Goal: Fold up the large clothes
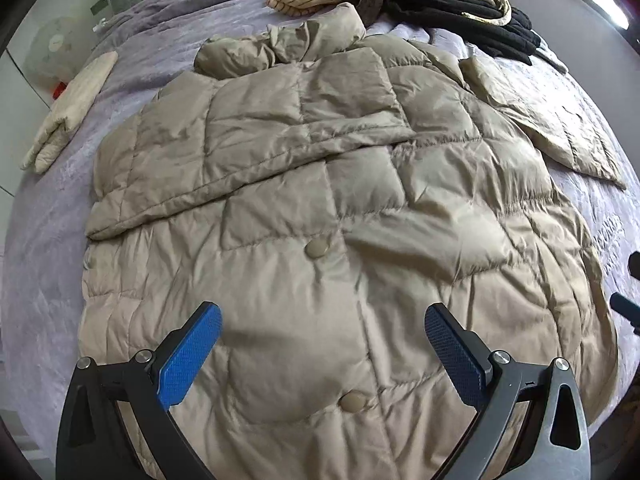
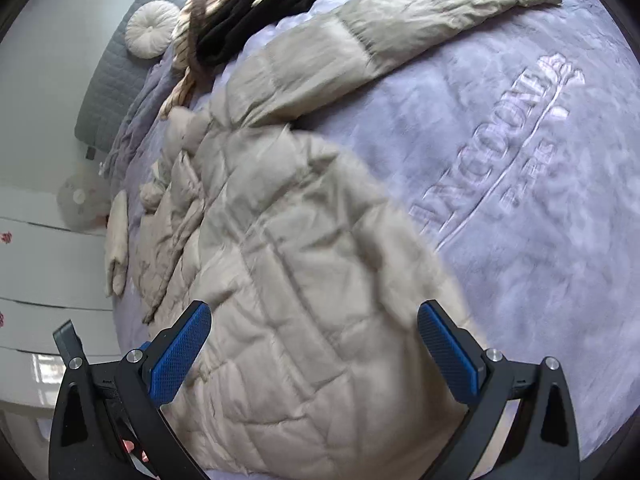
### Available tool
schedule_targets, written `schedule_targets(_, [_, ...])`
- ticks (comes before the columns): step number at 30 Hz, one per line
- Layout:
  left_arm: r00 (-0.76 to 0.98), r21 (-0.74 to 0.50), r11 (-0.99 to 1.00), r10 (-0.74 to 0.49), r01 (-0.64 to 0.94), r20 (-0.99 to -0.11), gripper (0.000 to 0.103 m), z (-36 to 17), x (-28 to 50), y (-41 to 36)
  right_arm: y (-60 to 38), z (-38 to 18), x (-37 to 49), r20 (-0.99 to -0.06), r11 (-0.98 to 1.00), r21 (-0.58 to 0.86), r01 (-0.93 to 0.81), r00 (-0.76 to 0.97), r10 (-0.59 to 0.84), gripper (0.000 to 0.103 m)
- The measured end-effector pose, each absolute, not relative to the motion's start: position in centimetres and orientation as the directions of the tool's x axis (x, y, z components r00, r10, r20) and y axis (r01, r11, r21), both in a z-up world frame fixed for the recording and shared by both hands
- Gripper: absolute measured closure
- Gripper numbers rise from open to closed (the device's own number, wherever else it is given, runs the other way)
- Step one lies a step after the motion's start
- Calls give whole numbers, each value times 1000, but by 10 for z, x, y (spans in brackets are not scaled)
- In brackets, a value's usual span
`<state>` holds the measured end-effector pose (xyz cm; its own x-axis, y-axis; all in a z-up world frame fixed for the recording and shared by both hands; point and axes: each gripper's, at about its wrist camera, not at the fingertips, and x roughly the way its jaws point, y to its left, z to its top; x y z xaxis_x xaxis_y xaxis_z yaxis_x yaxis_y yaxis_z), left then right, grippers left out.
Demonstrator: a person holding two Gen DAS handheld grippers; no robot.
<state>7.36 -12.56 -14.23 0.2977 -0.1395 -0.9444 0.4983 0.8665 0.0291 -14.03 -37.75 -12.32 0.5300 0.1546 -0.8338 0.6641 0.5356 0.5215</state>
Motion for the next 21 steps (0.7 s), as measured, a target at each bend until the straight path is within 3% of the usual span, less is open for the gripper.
schedule_targets(13, [304, 25, 875, -141, 483, -942, 1, -134, 81, -235, -536, -132, -151, -783, 342, 611, 714, 608, 130, 0])
schedule_targets(21, [263, 71, 867, -71, 494, -962, 1, -147, 79, -281, -611, -154, -152, -716, 188, 696, 693, 691, 102, 0])
